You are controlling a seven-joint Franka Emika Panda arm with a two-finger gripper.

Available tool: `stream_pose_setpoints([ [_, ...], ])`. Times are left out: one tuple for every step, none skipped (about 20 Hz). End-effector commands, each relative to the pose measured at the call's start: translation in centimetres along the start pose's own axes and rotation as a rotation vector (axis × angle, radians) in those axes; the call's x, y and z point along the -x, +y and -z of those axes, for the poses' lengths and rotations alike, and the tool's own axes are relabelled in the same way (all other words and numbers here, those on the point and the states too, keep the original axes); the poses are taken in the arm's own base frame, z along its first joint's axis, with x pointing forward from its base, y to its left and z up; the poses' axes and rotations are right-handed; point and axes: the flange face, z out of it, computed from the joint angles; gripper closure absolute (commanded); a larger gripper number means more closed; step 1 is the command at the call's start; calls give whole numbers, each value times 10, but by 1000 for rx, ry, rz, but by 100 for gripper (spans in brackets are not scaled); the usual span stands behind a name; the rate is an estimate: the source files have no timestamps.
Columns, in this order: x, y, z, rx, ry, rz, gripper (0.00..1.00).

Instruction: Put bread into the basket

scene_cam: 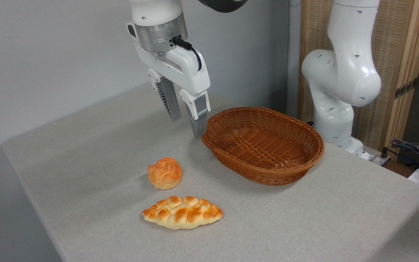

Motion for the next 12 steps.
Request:
stream_pose_setpoints([
  [0,-2,5,-13,-11,-21,0],
  [0,-1,5,-15,-9,-22,0],
  [0,-2,5,-14,-10,-21,0],
  [-1,-1,4,-13,-12,-20,0],
  [0,-1,5,-15,-9,-21,0],
  [1,0,7,-16,-8,-21,0],
  [1,0,7,-16,-8,-21,0],
  [1,0,7,-16,-7,-21,0],
  [0,0,7,-19,-5,-23,0],
  [-1,-1,6,-20,-4,-22,0],
  [-2,-2,5,-23,-1,-22,0],
  [-3,-3,4,-25,0,-22,0],
])
